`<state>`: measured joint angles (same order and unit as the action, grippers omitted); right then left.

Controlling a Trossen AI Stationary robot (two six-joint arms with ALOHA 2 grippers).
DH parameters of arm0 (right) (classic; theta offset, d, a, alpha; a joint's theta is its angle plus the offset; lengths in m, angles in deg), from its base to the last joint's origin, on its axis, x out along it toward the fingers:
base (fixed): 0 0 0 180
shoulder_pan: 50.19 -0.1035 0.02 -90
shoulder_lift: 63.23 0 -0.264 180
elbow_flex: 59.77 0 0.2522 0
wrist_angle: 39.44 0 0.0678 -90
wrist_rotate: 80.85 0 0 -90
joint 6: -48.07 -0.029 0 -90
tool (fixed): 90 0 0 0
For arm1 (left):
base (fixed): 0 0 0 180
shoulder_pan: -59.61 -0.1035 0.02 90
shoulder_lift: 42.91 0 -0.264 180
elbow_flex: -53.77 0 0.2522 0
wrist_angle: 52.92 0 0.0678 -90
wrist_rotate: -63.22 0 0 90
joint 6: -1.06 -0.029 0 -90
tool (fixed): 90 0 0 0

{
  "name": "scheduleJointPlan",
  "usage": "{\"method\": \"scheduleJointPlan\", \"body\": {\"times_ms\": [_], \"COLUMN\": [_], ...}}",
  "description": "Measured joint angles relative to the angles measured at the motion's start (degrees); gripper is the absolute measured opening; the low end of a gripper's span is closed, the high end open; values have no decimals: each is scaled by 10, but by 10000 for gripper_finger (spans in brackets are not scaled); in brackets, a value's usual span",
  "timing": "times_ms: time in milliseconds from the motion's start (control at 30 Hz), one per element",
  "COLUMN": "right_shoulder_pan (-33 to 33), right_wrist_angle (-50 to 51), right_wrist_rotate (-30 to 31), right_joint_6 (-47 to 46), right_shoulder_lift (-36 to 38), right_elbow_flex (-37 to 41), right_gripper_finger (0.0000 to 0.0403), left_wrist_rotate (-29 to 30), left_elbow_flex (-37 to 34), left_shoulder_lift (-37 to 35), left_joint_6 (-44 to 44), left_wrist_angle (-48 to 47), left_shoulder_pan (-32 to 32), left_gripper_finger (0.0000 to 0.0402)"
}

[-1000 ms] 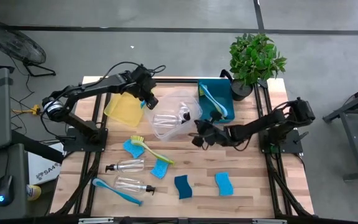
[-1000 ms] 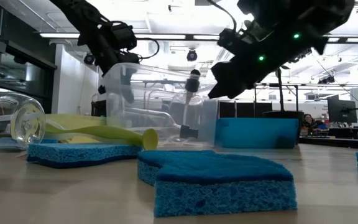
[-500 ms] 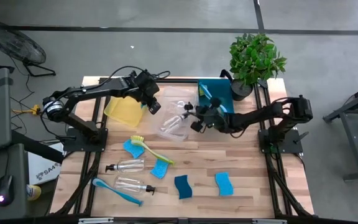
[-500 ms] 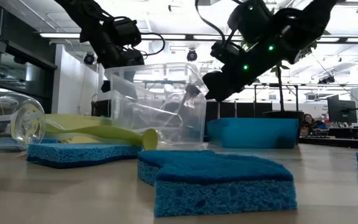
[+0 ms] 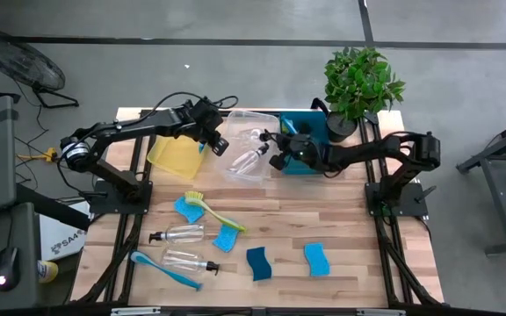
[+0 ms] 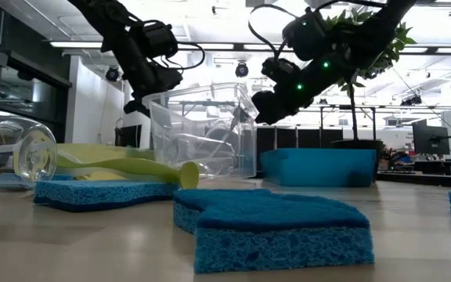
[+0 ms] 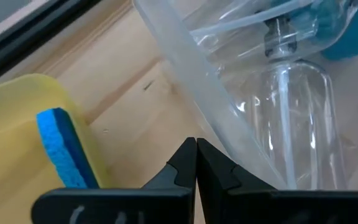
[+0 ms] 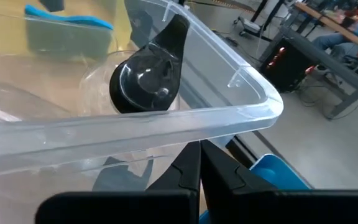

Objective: Pick & Place Kitchen Sink Supplies
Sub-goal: Adjust the transparent bin

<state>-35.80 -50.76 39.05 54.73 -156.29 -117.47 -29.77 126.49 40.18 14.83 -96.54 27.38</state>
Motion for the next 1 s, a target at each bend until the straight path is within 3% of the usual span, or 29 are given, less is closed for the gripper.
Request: {"method": "scheduleJointPlan", "body": {"times_ms": [367,667,1000], "right_shoulder_pan": [47,106,84], "right_wrist_angle": [0,-7,-2], "right_wrist_rotate": [-55,-104,-95], "right_joint_6": [22,27,41], "right_shoulder_lift": [0,0,25], "right_elbow_flex": [0,0,0], "right_gripper_finger": [0,0,0], "left_wrist_rotate": [21,89,170], "left_elbow_flex": [0,0,0], "left_shoulder_lift": [0,0,-8], "left_joint_6": [4,30,19], "left_wrist_angle": [3,44,44], "left_shoulder_pan": [0,0,0], "left_gripper_finger": [0,0,0]}}
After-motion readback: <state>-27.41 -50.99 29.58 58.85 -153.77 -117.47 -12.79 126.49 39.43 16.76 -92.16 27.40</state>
